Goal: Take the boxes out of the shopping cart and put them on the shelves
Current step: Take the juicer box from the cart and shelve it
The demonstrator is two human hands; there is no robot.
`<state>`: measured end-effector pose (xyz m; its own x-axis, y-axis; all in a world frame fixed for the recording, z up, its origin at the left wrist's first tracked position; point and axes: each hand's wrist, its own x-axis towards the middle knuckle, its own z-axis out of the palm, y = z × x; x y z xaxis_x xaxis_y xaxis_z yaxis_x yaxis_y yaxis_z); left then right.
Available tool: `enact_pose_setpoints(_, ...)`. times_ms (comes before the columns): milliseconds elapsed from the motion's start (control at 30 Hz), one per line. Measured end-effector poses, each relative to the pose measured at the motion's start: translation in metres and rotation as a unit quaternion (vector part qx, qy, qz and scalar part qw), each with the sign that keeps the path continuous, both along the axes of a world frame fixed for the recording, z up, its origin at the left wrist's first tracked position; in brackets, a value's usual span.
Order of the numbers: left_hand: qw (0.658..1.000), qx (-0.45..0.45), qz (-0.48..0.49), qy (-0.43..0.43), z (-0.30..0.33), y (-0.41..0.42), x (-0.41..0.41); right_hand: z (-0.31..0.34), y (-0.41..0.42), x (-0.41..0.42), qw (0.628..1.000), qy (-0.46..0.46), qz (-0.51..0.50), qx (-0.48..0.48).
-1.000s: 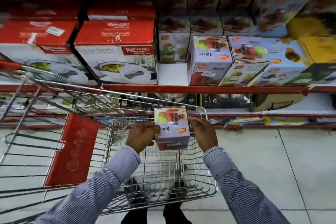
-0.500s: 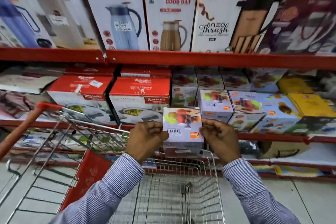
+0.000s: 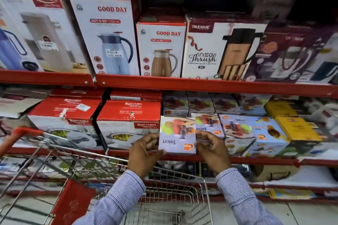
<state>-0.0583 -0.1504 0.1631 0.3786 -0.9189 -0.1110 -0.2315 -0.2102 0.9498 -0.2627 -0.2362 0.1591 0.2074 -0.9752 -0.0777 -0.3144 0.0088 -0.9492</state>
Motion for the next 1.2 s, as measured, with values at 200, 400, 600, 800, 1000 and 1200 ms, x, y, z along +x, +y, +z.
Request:
enact_pose_setpoints(200, 0.999, -0.024, 0.021, 0.015, -0.02, -0.057, -0.004, -0.009, -0.053, 0.009, 0.999, 0.015, -0.031, -0.014)
enact_pose_setpoints(400, 0.999, -0.02, 0.043, 0.027, -0.037, -0.064, -0.006, -0.023, -0.062, 0.014, 0.998, 0.048, -0.037, -0.003)
enact_pose_setpoints(600, 0.995, -0.037, 0.095, -0.012, -0.045, -0.076, -0.01, -0.019, -0.076, 0.02, 0.982, 0.179, 0.001, -0.054)
enact_pose_setpoints(800, 0.981, -0.05, 0.078, -0.17, -0.06, -0.088, -0.013, -0.005, -0.093, 0.03, 0.9, 0.385, 0.135, -0.152)
enact_pose_setpoints(1000, 0.974, -0.061, 0.045, -0.216, -0.061, -0.096, -0.012, 0.008, -0.126, 0.037, 0.773, 0.536, 0.234, -0.245)
enact_pose_setpoints(1200, 0.972, -0.083, 0.06, -0.21, -0.065, -0.098, -0.017, 0.008, -0.152, 0.04, 0.762, 0.536, 0.281, -0.23)
